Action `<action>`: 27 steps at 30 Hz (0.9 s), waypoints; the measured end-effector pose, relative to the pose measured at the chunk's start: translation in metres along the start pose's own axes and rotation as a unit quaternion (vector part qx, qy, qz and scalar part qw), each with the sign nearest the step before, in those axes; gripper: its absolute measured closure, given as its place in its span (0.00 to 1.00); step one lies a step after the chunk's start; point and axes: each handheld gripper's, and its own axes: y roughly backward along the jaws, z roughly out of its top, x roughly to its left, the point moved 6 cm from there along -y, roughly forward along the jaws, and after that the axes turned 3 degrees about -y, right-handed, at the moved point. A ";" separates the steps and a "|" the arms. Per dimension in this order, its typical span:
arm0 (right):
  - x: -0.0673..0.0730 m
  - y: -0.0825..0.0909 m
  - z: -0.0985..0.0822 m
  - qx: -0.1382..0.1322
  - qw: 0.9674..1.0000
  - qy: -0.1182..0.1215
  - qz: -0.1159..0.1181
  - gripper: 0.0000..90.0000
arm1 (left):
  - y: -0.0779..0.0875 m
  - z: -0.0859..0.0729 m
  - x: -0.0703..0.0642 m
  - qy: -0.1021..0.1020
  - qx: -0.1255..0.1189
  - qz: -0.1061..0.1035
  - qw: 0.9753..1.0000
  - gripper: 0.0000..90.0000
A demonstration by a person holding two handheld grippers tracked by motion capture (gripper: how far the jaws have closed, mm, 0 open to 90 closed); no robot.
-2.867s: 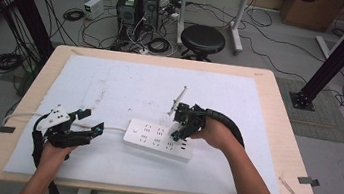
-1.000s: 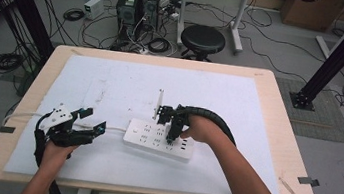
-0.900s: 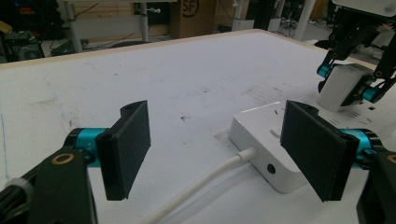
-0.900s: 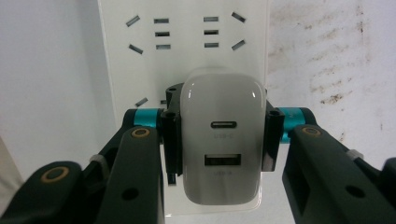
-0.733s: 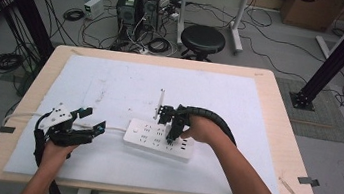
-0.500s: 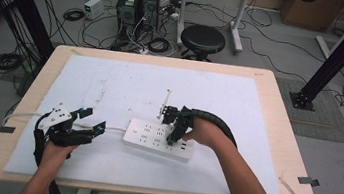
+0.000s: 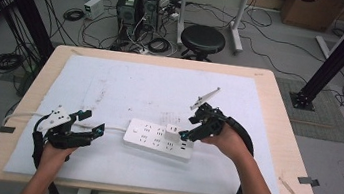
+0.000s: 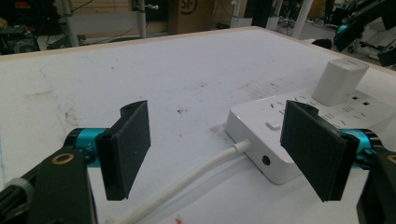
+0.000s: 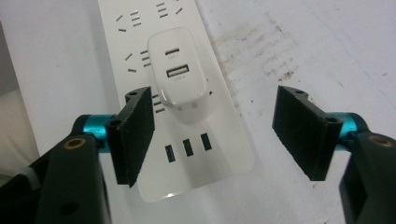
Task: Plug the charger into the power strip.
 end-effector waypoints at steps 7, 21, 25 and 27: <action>-0.001 0.010 -0.016 -0.035 0.999 -0.016 -0.018 0.24 | 0.003 0.001 -0.001 -0.002 0.000 0.002 1.000 0.27; -0.010 0.042 -0.055 -0.086 0.992 -0.038 -0.083 0.24 | 0.005 0.003 -0.002 -0.011 0.006 0.000 1.000 0.26; -0.014 0.047 -0.066 -0.099 0.988 -0.054 -0.102 0.24 | 0.004 0.004 -0.004 -0.013 0.008 -0.002 1.000 0.26; -0.015 0.049 -0.070 -0.109 0.986 -0.062 -0.109 0.24 | 0.004 0.004 -0.004 -0.015 0.007 -0.001 1.000 0.26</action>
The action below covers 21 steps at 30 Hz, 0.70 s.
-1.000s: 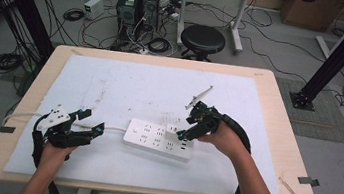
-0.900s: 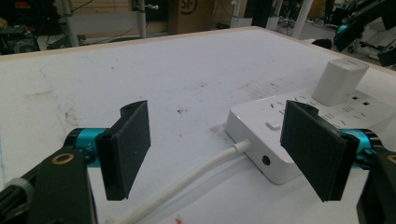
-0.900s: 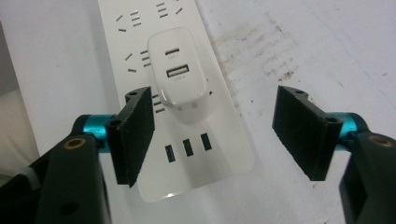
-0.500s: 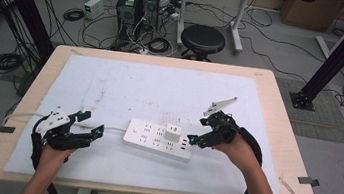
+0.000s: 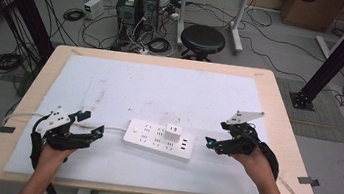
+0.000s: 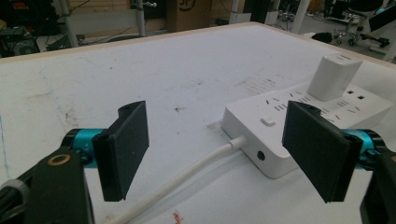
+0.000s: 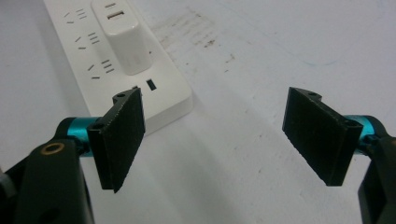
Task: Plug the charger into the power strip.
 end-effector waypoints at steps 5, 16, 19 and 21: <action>-0.006 0.007 -0.008 -0.022 0.999 -0.019 -0.015 0.24 | 0.000 0.002 0.001 -0.001 0.001 -0.001 1.000 0.26; -0.012 0.011 -0.022 -0.048 0.996 -0.044 -0.053 0.23 | 0.004 0.004 0.002 -0.004 0.004 0.004 1.000 0.26; -0.013 0.012 -0.025 -0.051 0.996 -0.050 -0.058 0.23 | 0.004 0.005 0.002 -0.005 0.004 0.004 1.000 0.26; -0.014 0.012 -0.028 -0.049 0.996 -0.051 -0.059 0.23 | 0.004 0.005 0.002 -0.005 0.005 0.004 1.000 0.26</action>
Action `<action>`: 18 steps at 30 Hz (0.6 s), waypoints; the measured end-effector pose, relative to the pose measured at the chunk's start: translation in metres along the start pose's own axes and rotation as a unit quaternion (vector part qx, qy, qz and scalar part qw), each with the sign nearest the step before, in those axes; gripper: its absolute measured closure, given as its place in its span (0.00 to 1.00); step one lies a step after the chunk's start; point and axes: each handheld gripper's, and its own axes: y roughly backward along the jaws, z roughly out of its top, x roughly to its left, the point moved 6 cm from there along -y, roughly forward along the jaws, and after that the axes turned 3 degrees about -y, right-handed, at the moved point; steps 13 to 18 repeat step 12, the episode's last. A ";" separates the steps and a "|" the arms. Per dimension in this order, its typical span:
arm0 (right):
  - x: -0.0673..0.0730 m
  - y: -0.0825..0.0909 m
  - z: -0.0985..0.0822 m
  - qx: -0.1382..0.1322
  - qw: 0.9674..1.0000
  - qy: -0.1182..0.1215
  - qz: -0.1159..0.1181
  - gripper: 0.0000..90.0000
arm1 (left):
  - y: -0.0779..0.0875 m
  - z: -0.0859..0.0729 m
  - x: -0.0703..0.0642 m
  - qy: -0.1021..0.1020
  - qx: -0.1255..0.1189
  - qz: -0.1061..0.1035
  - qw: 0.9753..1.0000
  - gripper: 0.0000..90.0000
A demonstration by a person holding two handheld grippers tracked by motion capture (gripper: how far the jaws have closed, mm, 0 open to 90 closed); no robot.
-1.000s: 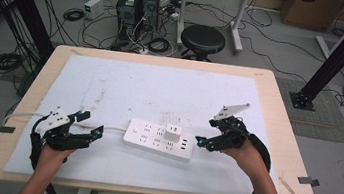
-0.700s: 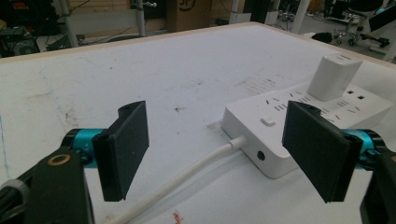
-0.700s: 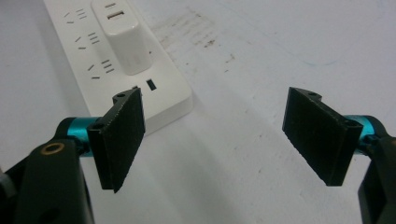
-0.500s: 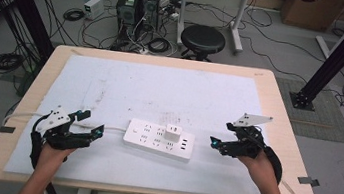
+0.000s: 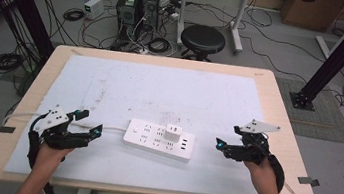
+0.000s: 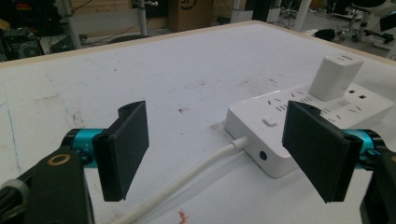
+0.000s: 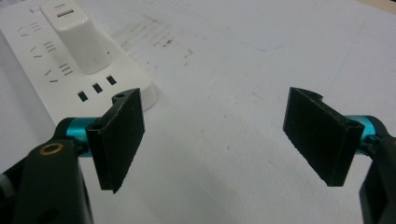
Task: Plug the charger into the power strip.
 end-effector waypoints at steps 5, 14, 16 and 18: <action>-0.002 0.000 -0.006 -0.002 1.000 -0.007 -0.002 0.23 | -0.002 0.000 -0.002 -0.002 0.003 -0.002 1.000 0.26; -0.003 -0.001 -0.013 -0.001 1.000 -0.018 -0.003 0.23 | -0.003 0.000 0.000 -0.002 0.006 -0.001 1.000 0.26; -0.003 -0.001 -0.013 -0.001 1.000 -0.018 -0.003 0.23 | -0.003 0.000 0.000 -0.002 0.006 -0.001 1.000 0.26; -0.003 -0.001 -0.013 -0.001 1.000 -0.018 -0.003 0.23 | -0.003 0.000 0.000 -0.002 0.006 -0.001 1.000 0.26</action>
